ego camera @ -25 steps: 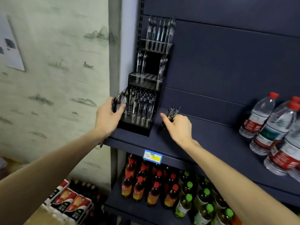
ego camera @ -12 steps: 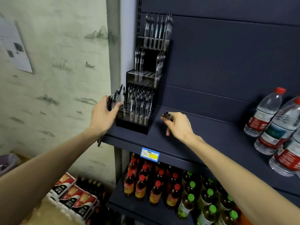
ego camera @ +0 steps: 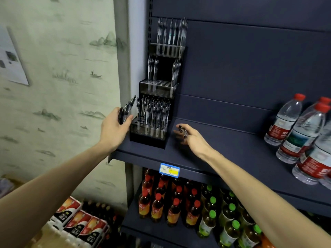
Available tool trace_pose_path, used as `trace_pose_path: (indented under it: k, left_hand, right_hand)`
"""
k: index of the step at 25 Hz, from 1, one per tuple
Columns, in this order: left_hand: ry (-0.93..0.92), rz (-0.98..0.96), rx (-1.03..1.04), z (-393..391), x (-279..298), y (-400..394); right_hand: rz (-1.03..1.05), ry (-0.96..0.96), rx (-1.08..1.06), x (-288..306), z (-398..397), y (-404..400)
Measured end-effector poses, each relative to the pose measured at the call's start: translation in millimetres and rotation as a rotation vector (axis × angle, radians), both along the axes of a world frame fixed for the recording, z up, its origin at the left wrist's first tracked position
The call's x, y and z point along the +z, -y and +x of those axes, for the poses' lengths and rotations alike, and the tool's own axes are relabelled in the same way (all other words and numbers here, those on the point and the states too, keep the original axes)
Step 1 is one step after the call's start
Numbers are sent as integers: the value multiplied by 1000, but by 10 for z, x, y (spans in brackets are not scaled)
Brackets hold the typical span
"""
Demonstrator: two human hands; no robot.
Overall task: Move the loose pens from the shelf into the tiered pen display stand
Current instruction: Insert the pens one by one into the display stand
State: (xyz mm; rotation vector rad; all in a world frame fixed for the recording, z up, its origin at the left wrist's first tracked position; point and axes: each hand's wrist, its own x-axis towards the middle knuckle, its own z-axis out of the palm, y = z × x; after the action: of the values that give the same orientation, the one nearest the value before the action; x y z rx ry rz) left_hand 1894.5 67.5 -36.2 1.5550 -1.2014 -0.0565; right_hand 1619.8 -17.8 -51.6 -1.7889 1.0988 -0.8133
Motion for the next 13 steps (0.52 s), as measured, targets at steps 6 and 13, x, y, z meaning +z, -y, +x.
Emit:
trace_pose_path:
  k: [6, 13]
  left_hand:
    - [-28, -19, -63, 98, -53, -26]
    - [-2, -25, -84, 172, -37, 1]
  right_hand:
    - [0, -2, -90, 84, 93, -175]
    - [-206, 89, -280, 22, 114, -268]
